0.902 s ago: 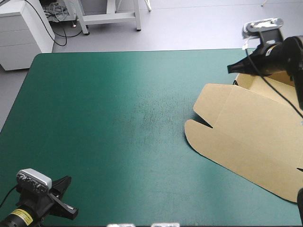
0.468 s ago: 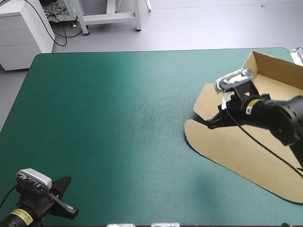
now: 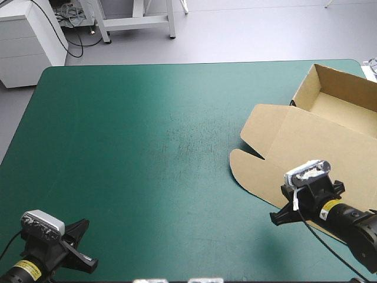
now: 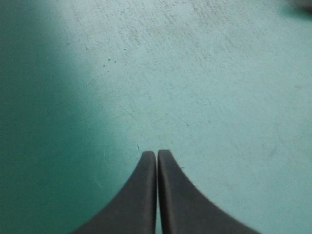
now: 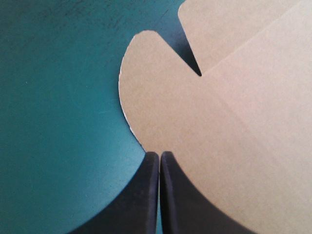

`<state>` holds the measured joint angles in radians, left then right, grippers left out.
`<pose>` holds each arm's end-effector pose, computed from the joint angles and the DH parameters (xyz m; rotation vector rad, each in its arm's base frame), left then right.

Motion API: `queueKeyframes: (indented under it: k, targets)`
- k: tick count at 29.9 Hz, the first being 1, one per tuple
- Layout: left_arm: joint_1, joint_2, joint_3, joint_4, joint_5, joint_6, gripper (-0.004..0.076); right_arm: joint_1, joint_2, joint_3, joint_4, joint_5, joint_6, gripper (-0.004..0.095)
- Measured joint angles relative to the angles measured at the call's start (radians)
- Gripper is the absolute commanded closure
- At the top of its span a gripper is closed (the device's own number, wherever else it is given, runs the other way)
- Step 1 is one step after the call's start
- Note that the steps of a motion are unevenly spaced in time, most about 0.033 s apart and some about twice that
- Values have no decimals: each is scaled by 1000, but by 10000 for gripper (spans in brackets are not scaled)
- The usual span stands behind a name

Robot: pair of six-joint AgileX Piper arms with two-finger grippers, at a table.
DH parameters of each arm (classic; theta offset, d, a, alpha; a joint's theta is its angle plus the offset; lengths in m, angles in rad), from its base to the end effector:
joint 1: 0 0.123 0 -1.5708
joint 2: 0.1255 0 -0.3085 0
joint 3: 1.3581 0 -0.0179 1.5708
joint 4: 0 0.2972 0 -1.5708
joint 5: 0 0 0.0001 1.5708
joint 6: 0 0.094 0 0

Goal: Fold the box

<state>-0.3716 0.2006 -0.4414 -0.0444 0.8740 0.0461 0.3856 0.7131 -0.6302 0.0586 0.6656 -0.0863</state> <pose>0.0581 -0.0261 0.2857 0.4310 2.0816 -0.2463 0.1516 0.0652 0.3139 -0.4928 2.1857 0.2284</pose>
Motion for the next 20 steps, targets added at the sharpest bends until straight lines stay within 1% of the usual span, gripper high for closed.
queueKeyframes:
  k: [4, 9, 16, 20]
  targets:
    - [0, 0, 3, 0, -12, 0, 732, 0, -55, 111, 3, -61, 0, 924]
    - [0, 0, 4, -2, -25, 0, 732, 0, -79, 201, 3, -80, 0, 924]
    - [0, 0, 4, -3, -25, 0, 732, 0, -81, 226, 21, -88, 0, 924]
    - [0, 0, 4, -6, -25, 0, 732, 0, -103, 226, 32, -70, 0, 924]
